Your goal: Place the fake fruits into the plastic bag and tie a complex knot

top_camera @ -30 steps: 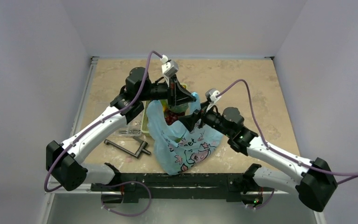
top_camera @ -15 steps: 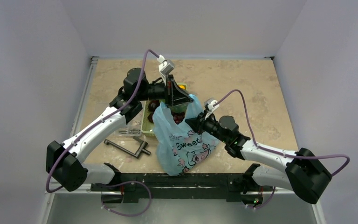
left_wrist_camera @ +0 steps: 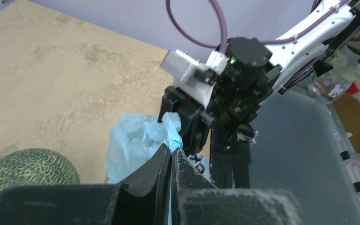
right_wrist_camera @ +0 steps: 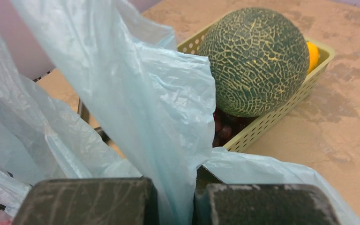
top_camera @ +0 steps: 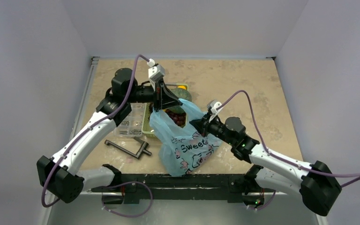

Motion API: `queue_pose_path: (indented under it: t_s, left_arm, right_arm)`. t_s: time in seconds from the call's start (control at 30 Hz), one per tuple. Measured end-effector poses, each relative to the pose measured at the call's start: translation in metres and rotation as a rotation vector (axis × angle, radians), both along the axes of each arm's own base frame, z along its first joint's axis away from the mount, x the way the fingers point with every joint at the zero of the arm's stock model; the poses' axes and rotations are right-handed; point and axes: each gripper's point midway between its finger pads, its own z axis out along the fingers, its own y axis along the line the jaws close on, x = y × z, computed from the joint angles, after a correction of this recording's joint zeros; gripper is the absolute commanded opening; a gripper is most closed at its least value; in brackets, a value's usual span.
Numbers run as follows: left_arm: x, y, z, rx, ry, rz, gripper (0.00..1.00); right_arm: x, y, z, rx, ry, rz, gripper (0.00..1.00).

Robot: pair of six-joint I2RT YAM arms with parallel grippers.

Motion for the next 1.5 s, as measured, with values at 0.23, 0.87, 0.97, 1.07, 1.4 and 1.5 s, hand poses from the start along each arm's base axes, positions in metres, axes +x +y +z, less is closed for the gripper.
queue_pose_path:
  t_s: [0.23, 0.87, 0.97, 1.07, 1.4, 1.5]
  left_arm:
    - [0.006, 0.030, -0.021, 0.102, -0.127, 0.072, 0.00]
    - [0.014, 0.020, 0.025, 0.231, -0.576, -0.015, 0.60]
    - [-0.003, 0.000, 0.033, 0.226, -0.670, -0.114, 0.57]
    - [-0.012, -0.017, 0.021, 0.249, -0.725, -0.213, 0.51]
    - [-0.004, -0.055, -0.041, 0.375, -0.739, -0.416, 0.46]
    - [-0.014, -0.055, -0.056, 0.408, -0.769, -0.486, 0.35]
  right_arm:
    - [-0.008, -0.009, 0.009, -0.021, -0.039, 0.007, 0.00]
    - [-0.007, -0.017, -0.055, -0.197, 0.130, -0.018, 0.00]
    - [-0.006, -0.016, -0.054, -0.197, 0.130, -0.017, 0.01]
    - [-0.005, -0.015, -0.050, -0.194, 0.123, -0.017, 0.04]
    - [-0.003, -0.013, -0.043, -0.197, 0.109, -0.015, 0.06]
    - [-0.002, -0.013, -0.040, -0.194, 0.106, -0.015, 0.08]
